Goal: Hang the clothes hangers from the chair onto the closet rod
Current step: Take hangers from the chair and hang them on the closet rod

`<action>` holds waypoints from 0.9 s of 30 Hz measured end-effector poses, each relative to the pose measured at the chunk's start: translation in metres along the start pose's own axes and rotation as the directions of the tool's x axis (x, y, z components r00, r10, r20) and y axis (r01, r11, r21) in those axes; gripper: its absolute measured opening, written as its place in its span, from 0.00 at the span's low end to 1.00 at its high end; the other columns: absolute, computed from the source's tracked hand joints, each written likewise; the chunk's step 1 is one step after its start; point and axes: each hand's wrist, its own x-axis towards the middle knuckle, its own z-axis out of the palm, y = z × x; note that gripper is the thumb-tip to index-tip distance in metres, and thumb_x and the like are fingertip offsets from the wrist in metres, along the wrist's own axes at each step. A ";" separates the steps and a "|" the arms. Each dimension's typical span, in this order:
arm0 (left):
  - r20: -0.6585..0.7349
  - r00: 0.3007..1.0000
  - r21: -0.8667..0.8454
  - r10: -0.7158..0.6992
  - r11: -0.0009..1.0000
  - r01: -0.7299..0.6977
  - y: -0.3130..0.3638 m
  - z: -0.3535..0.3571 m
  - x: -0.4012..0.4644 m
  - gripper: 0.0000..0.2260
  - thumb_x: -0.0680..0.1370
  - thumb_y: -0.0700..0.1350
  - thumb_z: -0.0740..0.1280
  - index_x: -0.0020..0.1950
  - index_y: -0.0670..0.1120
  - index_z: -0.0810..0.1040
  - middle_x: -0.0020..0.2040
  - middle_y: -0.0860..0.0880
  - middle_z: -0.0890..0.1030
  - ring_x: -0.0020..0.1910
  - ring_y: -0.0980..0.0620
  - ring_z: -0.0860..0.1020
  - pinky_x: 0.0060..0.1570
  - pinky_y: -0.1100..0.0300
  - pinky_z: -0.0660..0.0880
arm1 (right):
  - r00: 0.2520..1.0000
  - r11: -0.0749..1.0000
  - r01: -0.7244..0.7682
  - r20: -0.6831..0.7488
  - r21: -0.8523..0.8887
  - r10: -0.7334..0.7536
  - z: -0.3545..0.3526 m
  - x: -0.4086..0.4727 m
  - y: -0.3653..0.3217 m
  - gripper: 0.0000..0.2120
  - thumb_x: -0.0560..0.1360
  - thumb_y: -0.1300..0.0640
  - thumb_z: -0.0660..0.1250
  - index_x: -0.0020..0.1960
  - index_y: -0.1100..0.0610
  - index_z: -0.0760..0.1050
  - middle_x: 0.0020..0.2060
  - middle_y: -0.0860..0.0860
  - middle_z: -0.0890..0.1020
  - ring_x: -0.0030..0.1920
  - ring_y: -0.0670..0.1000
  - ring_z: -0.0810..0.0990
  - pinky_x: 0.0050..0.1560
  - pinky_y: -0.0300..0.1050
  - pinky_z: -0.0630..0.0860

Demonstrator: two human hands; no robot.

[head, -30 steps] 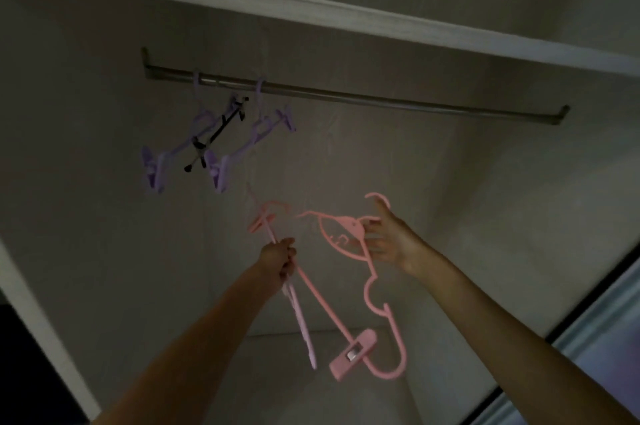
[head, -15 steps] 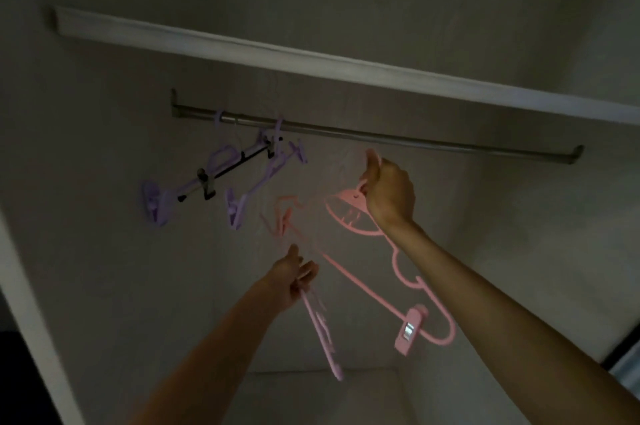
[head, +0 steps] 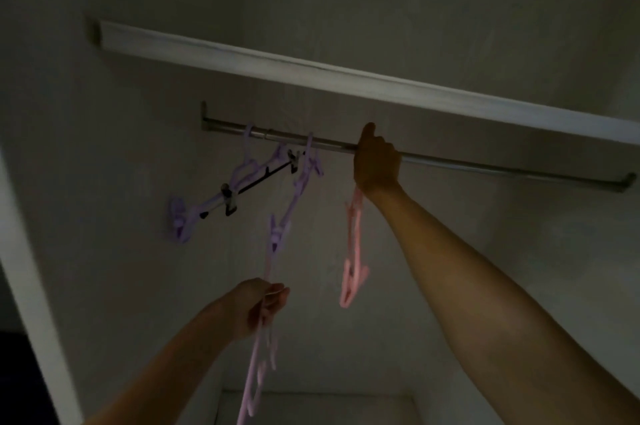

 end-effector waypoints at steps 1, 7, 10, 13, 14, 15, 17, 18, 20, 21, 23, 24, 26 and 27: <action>0.002 1.000 0.006 -0.004 1.000 0.004 0.001 -0.003 0.000 0.12 0.80 0.35 0.52 0.39 0.38 0.70 0.19 0.47 0.76 0.13 0.56 0.72 0.13 0.75 0.57 | 1.000 1.000 0.000 0.008 -0.010 0.000 0.002 0.003 -0.002 0.30 0.78 0.64 0.57 0.76 0.64 0.47 0.63 0.62 0.73 0.62 0.61 0.74 0.59 0.53 0.71; 0.028 0.998 0.011 -0.055 0.998 0.054 -0.002 -0.012 0.007 0.15 0.80 0.37 0.51 0.38 0.40 0.72 0.22 0.48 0.77 0.15 0.57 0.73 0.15 0.77 0.58 | 0.986 0.999 -0.030 0.164 0.038 0.023 0.007 0.009 -0.011 0.26 0.81 0.60 0.53 0.75 0.65 0.50 0.68 0.61 0.68 0.67 0.61 0.70 0.64 0.53 0.68; 0.036 0.997 0.037 -0.073 0.997 0.071 -0.003 -0.013 0.007 0.14 0.80 0.37 0.52 0.37 0.41 0.72 0.21 0.49 0.77 0.16 0.58 0.73 0.15 0.77 0.58 | 0.951 0.919 -0.127 0.308 0.373 0.006 0.009 0.013 -0.018 0.24 0.81 0.59 0.52 0.75 0.61 0.52 0.68 0.63 0.68 0.63 0.64 0.73 0.60 0.57 0.75; 0.033 0.996 0.032 -0.081 0.996 0.079 -0.004 -0.014 0.009 0.13 0.79 0.35 0.53 0.37 0.40 0.72 0.23 0.48 0.76 0.16 0.57 0.74 0.14 0.76 0.57 | 0.916 0.689 -0.239 0.395 0.684 -0.074 0.004 0.012 -0.028 0.23 0.82 0.56 0.50 0.76 0.55 0.52 0.66 0.63 0.71 0.57 0.65 0.79 0.48 0.55 0.81; 0.029 0.996 0.040 -0.081 0.996 0.079 -0.005 -0.014 0.009 0.13 0.79 0.35 0.53 0.37 0.40 0.72 0.23 0.48 0.75 0.16 0.57 0.73 0.13 0.76 0.57 | 0.899 0.671 -0.249 0.425 0.698 -0.109 0.003 0.012 -0.031 0.25 0.82 0.55 0.52 0.77 0.52 0.48 0.69 0.62 0.68 0.58 0.64 0.79 0.48 0.54 0.81; 0.026 0.996 0.054 -0.080 0.995 0.078 -0.007 -0.014 0.008 0.13 0.79 0.35 0.54 0.37 0.39 0.72 0.24 0.48 0.73 0.16 0.58 0.72 0.13 0.75 0.56 | 0.876 0.665 -0.257 0.460 0.701 -0.146 0.003 0.011 -0.032 0.28 0.81 0.53 0.54 0.77 0.49 0.44 0.72 0.59 0.65 0.58 0.62 0.79 0.47 0.51 0.82; 0.022 0.996 0.081 -0.083 0.993 0.081 -0.009 -0.013 0.005 0.12 0.79 0.34 0.56 0.36 0.40 0.72 0.24 0.48 0.72 0.16 0.58 0.71 0.13 0.74 0.57 | 0.831 0.652 -0.270 0.514 0.708 -0.214 0.002 0.008 -0.034 0.31 0.81 0.48 0.54 0.76 0.45 0.40 0.75 0.54 0.58 0.56 0.59 0.80 0.42 0.47 0.82; 0.026 0.995 0.088 -0.097 0.992 0.095 -0.011 -0.013 0.003 0.12 0.79 0.35 0.57 0.36 0.40 0.72 0.23 0.49 0.72 0.15 0.58 0.71 0.13 0.74 0.57 | 0.821 0.654 -0.256 0.518 0.712 -0.242 0.001 0.007 -0.035 0.31 0.80 0.45 0.53 0.76 0.44 0.38 0.76 0.52 0.55 0.57 0.59 0.80 0.42 0.47 0.82; 0.043 0.990 0.086 -0.131 0.988 0.127 -0.015 -0.013 0.001 0.12 0.80 0.36 0.55 0.38 0.42 0.71 0.22 0.50 0.72 0.14 0.59 0.69 0.12 0.74 0.57 | 0.850 0.652 -0.240 0.480 0.719 -0.217 0.003 -0.002 -0.033 0.31 0.79 0.40 0.51 0.76 0.42 0.38 0.75 0.51 0.59 0.53 0.59 0.82 0.45 0.50 0.82; 0.045 0.989 0.091 -0.143 0.986 0.139 -0.017 -0.013 0.000 0.13 0.81 0.36 0.53 0.39 0.42 0.71 0.21 0.51 0.70 0.13 0.59 0.66 0.12 0.74 0.56 | 0.897 0.643 -0.232 0.417 0.730 -0.150 0.008 -0.010 -0.030 0.29 0.79 0.40 0.51 0.76 0.42 0.42 0.72 0.51 0.66 0.49 0.58 0.83 0.47 0.52 0.82; 0.045 0.988 0.116 -0.150 0.983 0.144 -0.020 -0.013 0.001 0.14 0.82 0.38 0.51 0.41 0.41 0.71 0.19 0.52 0.65 0.13 0.60 0.60 0.11 0.72 0.53 | 0.979 0.623 -0.185 0.200 0.760 0.047 0.024 -0.028 -0.018 0.23 0.80 0.45 0.53 0.74 0.44 0.55 0.59 0.54 0.79 0.43 0.58 0.84 0.49 0.56 0.80; 0.032 0.986 0.128 -0.166 0.979 0.161 -0.028 -0.014 -0.001 0.14 0.82 0.39 0.51 0.40 0.41 0.70 0.19 0.52 0.63 0.13 0.60 0.59 0.10 0.71 0.52 | 0.981 0.611 -0.189 0.121 0.769 0.152 0.035 -0.044 -0.006 0.19 0.79 0.49 0.54 0.69 0.46 0.62 0.53 0.55 0.82 0.42 0.59 0.83 0.50 0.57 0.80; 0.018 0.985 0.158 -0.172 0.973 0.167 -0.038 -0.011 -0.001 0.12 0.82 0.40 0.54 0.39 0.44 0.68 0.19 0.53 0.62 0.12 0.60 0.59 0.10 0.71 0.52 | 0.949 0.637 -0.278 0.101 0.719 0.300 0.060 -0.077 0.019 0.14 0.76 0.54 0.55 0.61 0.51 0.69 0.50 0.57 0.82 0.46 0.61 0.82 0.52 0.56 0.79; 0.001 0.984 0.161 -0.176 0.972 0.173 -0.050 -0.008 0.000 0.12 0.82 0.40 0.54 0.39 0.45 0.67 0.18 0.53 0.62 0.12 0.60 0.59 0.10 0.72 0.52 | 0.919 0.664 -0.387 0.203 0.640 0.339 0.075 -0.101 0.036 0.12 0.76 0.56 0.57 0.57 0.54 0.73 0.50 0.58 0.82 0.47 0.61 0.82 0.53 0.52 0.79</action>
